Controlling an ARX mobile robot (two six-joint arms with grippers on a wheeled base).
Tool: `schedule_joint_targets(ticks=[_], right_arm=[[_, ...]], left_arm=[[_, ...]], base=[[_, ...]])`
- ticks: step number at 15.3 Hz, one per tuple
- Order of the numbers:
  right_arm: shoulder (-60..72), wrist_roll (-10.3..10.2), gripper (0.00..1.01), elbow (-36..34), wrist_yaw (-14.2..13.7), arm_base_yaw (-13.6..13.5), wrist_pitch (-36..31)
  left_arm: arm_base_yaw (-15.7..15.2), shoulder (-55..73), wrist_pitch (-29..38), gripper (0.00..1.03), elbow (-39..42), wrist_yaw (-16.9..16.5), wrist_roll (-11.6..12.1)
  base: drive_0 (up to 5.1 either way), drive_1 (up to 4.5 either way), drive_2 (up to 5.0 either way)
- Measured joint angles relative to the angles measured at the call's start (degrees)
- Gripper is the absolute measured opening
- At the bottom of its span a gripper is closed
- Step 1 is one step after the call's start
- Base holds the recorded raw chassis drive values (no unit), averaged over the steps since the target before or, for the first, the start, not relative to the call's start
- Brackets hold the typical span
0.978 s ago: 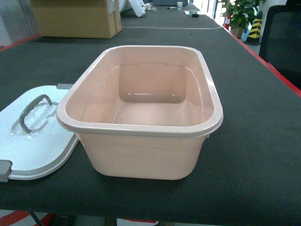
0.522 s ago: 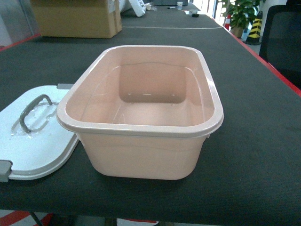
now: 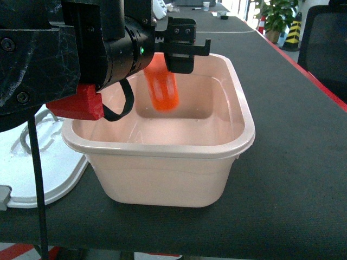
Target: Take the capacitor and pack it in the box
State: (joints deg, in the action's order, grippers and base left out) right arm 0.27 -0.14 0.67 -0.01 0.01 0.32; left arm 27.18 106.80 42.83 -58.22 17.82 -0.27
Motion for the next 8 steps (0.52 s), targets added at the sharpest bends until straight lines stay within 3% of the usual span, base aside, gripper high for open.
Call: schedule_joint_targets(ticks=[1, 2, 5, 6, 8], right_arm=[[0.0, 0.0, 0.98, 0.0, 0.0, 0.0, 0.0], [0.0, 0.0, 0.98, 0.0, 0.0, 0.0, 0.0], [0.0, 0.0, 0.98, 0.0, 0.0, 0.0, 0.0], [0.0, 0.0, 0.98, 0.0, 0.0, 0.0, 0.0], [0.0, 0.0, 0.98, 0.0, 0.0, 0.0, 0.0]], left_arm=[[-2.4, -1.9, 3.5, 0.98, 2.3, -5.4, -0.6], [-12.3, -12.7, 3.0, 0.98, 8.9, -11.0, -0.8], [-29.1, -14.7, 4.6, 0.98, 14.3, -19.6, 0.1], [-32.3, -10.7, 6.1, 0.98, 15.0, -20.9, 1.2], [-34.5, -2.7, 7.1, 0.98, 14.2, -21.9, 3.4]], base=[[0.0, 0.00, 0.0], [0.0, 0.00, 0.0], [0.0, 0.00, 0.0], [0.0, 0.00, 0.0], [0.0, 0.00, 0.0]])
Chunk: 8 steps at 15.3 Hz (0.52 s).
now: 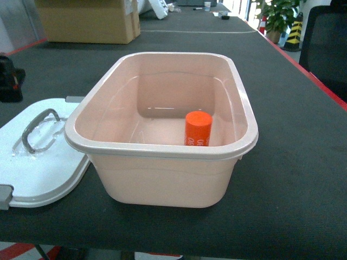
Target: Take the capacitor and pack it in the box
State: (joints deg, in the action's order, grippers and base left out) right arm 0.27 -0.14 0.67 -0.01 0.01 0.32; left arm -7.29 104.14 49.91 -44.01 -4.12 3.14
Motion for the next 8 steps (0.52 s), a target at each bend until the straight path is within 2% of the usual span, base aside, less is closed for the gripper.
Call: schedule_joint_targets(ticks=[3, 6, 8], right_arm=[[0.0, 0.0, 0.98, 0.0, 0.0, 0.0, 0.0], [0.0, 0.0, 0.98, 0.0, 0.0, 0.0, 0.0], [0.0, 0.0, 0.98, 0.0, 0.0, 0.0, 0.0]], left_arm=[[0.1, 12.6, -3.0, 0.98, -7.1, -1.0, 0.7], [0.1, 19.7, -6.3, 0.96, -11.4, -0.7, 2.1], [-0.1, 20.2, -6.7, 0.75, -11.7, -0.7, 3.8]], base=[[0.0, 0.00, 0.0], [0.0, 0.00, 0.0], [0.0, 0.00, 0.0]])
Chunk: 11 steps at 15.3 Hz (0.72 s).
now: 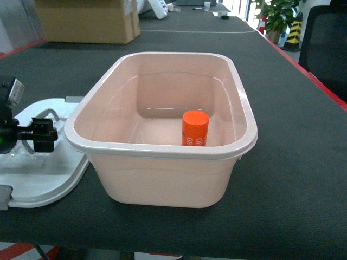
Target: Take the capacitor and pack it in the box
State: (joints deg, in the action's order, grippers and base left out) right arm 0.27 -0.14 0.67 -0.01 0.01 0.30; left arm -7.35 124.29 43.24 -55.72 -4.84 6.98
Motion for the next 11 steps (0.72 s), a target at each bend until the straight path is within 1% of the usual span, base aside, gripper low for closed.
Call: schedule_joint_targets(ticks=[1, 3, 4, 6, 7, 9, 10, 11], right_arm=[[0.0, 0.0, 0.98, 0.0, 0.0, 0.0, 0.0], [0.0, 0.0, 0.98, 0.0, 0.0, 0.0, 0.0], [0.0, 0.0, 0.98, 0.0, 0.0, 0.0, 0.0], [0.0, 0.0, 0.98, 0.0, 0.0, 0.0, 0.0], [0.0, 0.0, 0.98, 0.0, 0.0, 0.0, 0.0], [0.0, 0.0, 0.98, 0.0, 0.0, 0.0, 0.0], [0.0, 0.0, 0.98, 0.0, 0.0, 0.0, 0.0], [0.0, 0.0, 0.98, 0.0, 0.0, 0.0, 0.0]], left_arm=[[-0.1, 0.0, 0.1, 0.64, 0.0, -0.1, 1.1], [-0.3, 0.4, -0.1, 0.41, 0.0, -0.1, 2.1], [-0.4, 0.4, -0.1, 0.29, 0.0, -0.2, 2.1], [-0.3, 0.4, 0.4, 0.08, 0.2, -0.7, 2.6], [-0.3, 0.4, 0.6, 0.02, 0.5, -1.0, 2.7], [-0.3, 0.4, 1.5, 0.02, 0.8, -0.6, 3.4], [-0.3, 0.3, 1.9, 0.02, 0.9, 0.0, 3.4], [-0.3, -0.7, 1.3, 0.02, 1.3, 0.7, 2.7]], base=[[0.0, 0.00, 0.0], [0.0, 0.00, 0.0], [0.0, 0.00, 0.0], [0.0, 0.00, 0.0], [0.0, 0.00, 0.0], [0.0, 0.00, 0.0], [0.0, 0.00, 0.0], [0.0, 0.00, 0.0]])
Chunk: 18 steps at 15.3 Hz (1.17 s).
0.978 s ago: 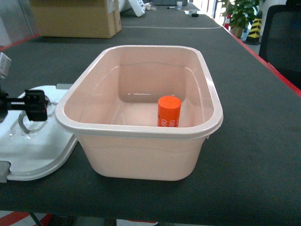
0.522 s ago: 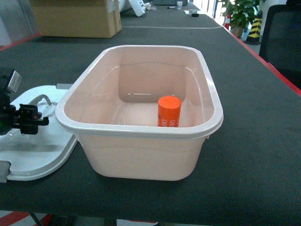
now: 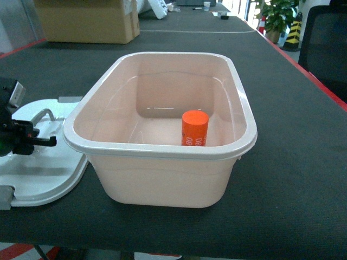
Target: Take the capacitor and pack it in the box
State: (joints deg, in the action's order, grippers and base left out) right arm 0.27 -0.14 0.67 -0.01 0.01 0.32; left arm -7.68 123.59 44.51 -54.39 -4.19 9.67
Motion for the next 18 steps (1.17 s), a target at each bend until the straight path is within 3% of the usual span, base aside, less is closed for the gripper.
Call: schedule_joint_targets(ticks=[3, 6, 7, 13, 15, 18], right_arm=[[0.0, 0.0, 0.98, 0.0, 0.0, 0.0, 0.0], [0.0, 0.0, 0.98, 0.0, 0.0, 0.0, 0.0], [0.0, 0.0, 0.98, 0.0, 0.0, 0.0, 0.0], [0.0, 0.0, 0.98, 0.0, 0.0, 0.0, 0.0], [0.0, 0.0, 0.98, 0.0, 0.0, 0.0, 0.0], [0.0, 0.0, 0.98, 0.0, 0.0, 0.0, 0.0]], left_arm=[[0.0, -11.7, -2.1, 0.02, 0.3, 2.5, -3.1], [1.3, -26.0, -13.2, 0.02, -7.0, 4.7, -8.5], [10.4, -33.3, -21.5, 0.02, -7.5, 10.5, -11.8], [32.6, -31.1, -26.7, 0.02, -7.7, 24.2, -14.4], [37.1, -28.2, -28.8, 0.02, -8.5, 26.8, -15.8], [40.3, -24.7, -29.0, 0.02, -10.5, 28.9, -17.4]], base=[[0.0, 0.00, 0.0], [0.0, 0.00, 0.0], [0.0, 0.00, 0.0], [0.0, 0.00, 0.0], [0.0, 0.00, 0.0], [0.0, 0.00, 0.0]])
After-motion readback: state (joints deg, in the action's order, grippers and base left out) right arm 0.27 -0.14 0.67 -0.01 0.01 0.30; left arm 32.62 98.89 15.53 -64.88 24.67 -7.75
